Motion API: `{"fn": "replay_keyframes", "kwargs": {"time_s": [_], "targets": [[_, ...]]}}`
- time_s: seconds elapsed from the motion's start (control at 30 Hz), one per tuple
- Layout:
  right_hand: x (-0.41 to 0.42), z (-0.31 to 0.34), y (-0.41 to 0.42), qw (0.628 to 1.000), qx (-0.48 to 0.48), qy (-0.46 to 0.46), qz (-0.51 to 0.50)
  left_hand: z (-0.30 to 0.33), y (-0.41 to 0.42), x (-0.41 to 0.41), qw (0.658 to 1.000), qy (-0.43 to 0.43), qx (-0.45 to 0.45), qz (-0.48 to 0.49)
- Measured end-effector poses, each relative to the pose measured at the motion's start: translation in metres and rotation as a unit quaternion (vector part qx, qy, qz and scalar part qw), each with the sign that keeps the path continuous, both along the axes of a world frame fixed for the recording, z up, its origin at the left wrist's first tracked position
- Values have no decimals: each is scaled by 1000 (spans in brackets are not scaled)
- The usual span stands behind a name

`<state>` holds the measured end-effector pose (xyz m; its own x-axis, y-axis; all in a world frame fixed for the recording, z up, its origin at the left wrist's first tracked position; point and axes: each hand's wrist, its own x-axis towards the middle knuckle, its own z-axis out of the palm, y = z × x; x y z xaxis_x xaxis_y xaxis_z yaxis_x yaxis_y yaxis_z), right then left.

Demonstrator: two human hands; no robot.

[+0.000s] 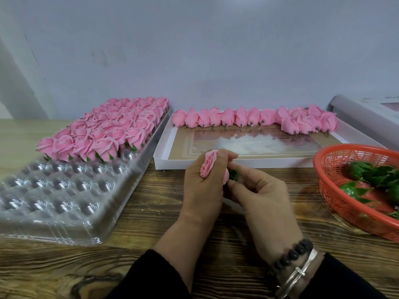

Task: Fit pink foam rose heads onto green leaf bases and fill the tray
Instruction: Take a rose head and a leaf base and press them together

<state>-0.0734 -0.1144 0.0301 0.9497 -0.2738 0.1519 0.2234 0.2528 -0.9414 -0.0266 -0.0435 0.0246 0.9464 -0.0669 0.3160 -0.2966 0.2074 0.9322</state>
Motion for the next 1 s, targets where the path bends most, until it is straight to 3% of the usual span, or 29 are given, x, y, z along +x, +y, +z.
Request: {"fn": "replay_keyframes", "kwargs": {"time_s": [0.27,0.53,0.73,0.83,0.9,1.0], "targets": [[-2,3,2,993,-108,-33,-26,-1,-3,-2,1000,-15,2,1],[-3,2,0,1000,-7,-17,-18,0,-6,-7,996,52,-20,-64],[-3,-5,2,997,-73,-25,-23,-1,-5,-4,996,59,-41,-45],[-1,-4,0,997,-69,-1,32,-1,-2,-4,997,52,-52,-33],[1,1,-7,984,-172,18,54,-2,0,-2,997,53,-44,-34],[2,2,-19,912,-409,12,12,-3,2,0,999,6,25,-31]]}}
